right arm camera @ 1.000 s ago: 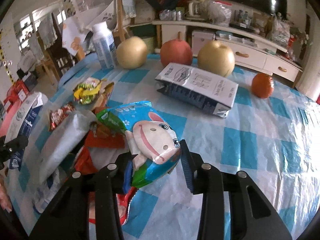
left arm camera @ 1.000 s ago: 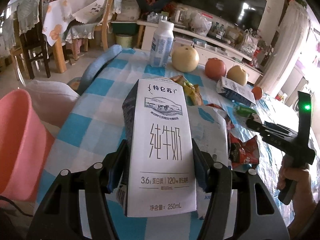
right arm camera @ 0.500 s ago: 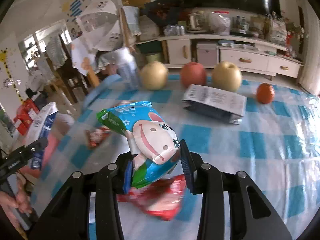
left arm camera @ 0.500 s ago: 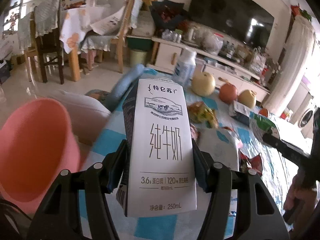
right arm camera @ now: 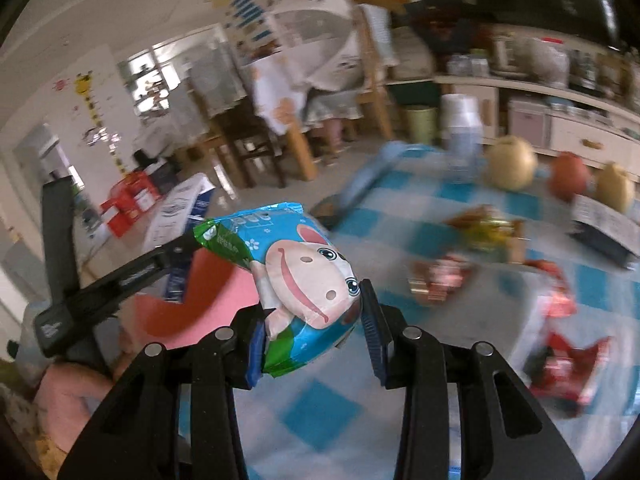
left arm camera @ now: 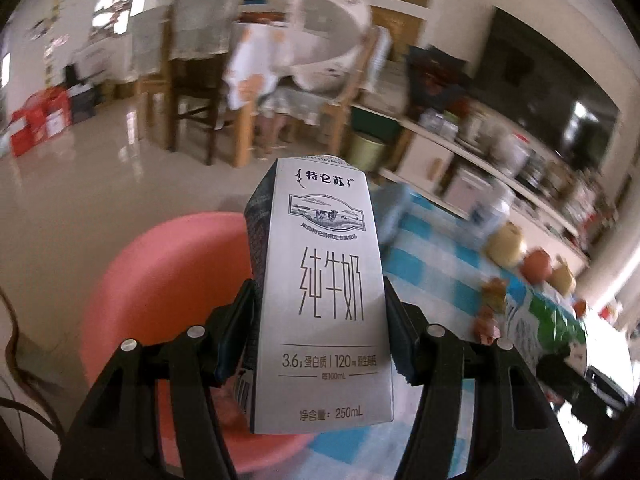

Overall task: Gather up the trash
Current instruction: 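Carry the milk carton and snack bag over the pink bucket and release both, then move both open grippers back over the remaining wrappers on the table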

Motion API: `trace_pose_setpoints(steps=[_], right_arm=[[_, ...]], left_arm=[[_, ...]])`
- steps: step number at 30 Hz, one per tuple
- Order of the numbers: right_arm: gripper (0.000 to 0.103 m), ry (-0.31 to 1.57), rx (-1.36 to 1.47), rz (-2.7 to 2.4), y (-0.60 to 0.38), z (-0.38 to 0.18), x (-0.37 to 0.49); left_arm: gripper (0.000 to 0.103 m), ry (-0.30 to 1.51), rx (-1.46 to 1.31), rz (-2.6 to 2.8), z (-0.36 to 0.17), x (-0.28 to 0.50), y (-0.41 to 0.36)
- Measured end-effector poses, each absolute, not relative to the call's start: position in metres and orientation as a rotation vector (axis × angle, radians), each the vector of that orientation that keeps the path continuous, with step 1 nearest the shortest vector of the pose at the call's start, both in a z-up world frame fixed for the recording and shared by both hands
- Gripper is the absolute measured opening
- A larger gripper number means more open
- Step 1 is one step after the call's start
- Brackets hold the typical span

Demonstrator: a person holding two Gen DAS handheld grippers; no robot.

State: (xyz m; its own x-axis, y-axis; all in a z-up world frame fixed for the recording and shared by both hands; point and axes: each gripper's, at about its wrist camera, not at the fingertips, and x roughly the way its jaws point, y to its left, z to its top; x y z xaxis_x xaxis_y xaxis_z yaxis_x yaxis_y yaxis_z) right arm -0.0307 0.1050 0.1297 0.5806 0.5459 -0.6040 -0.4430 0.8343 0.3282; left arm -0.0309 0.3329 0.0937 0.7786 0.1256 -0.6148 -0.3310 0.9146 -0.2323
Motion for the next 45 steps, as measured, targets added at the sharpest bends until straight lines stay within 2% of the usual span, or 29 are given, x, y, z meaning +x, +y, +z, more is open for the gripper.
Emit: trace_pose_setpoints(steps=[8, 9, 10, 11, 14, 15, 16, 20, 28, 40, 42, 45], right_arm=[[0.045, 0.764, 0.118, 0.670, 0.197, 0.133, -0.016], [0.048, 0.764, 0.094, 0.670, 0.211, 0.132, -0.013], [0.054, 0.771, 0.063, 0.655, 0.222, 0.129, -0.011], [0.068, 0.779, 0.051, 0.640, 0.226, 0.126, -0.008], [0.077, 0.781, 0.106, 0.651, 0.222, 0.121, -0.008], [0.084, 0.769, 0.106, 0.630, 0.216, 0.121, -0.012], [0.086, 0.752, 0.094, 0.601, 0.209, 0.122, -0.017], [0.090, 0.720, 0.074, 0.542, 0.179, 0.121, -0.032], [0.090, 0.692, 0.071, 0.427, 0.118, 0.119, -0.056], [0.091, 0.618, 0.047, 0.346, 0.071, 0.123, -0.088], [0.095, 0.597, 0.043, 0.335, 0.066, 0.125, -0.092], [0.095, 0.574, 0.032, 0.325, 0.057, 0.128, -0.097]], left_arm=[[0.061, 0.631, -0.478, 0.397, 0.084, -0.041, 0.401], [0.063, 0.630, -0.489, 0.418, 0.083, -0.044, 0.406], [0.069, 0.631, -0.500, 0.438, 0.081, -0.044, 0.410], [0.079, 0.633, -0.514, 0.467, 0.079, -0.045, 0.416], [0.087, 0.629, -0.540, 0.529, 0.078, -0.049, 0.426], [0.088, 0.626, -0.545, 0.543, 0.078, -0.050, 0.428], [0.088, 0.621, -0.549, 0.549, 0.079, -0.050, 0.428], [0.089, 0.576, -0.544, 0.528, 0.085, -0.052, 0.420], [0.093, 0.436, -0.421, 0.417, 0.105, -0.046, 0.376], [0.093, 0.498, -0.324, 0.274, 0.110, -0.032, 0.321], [0.093, 0.496, -0.318, 0.250, 0.110, -0.032, 0.314], [0.093, 0.480, -0.299, 0.227, 0.109, -0.033, 0.304]])
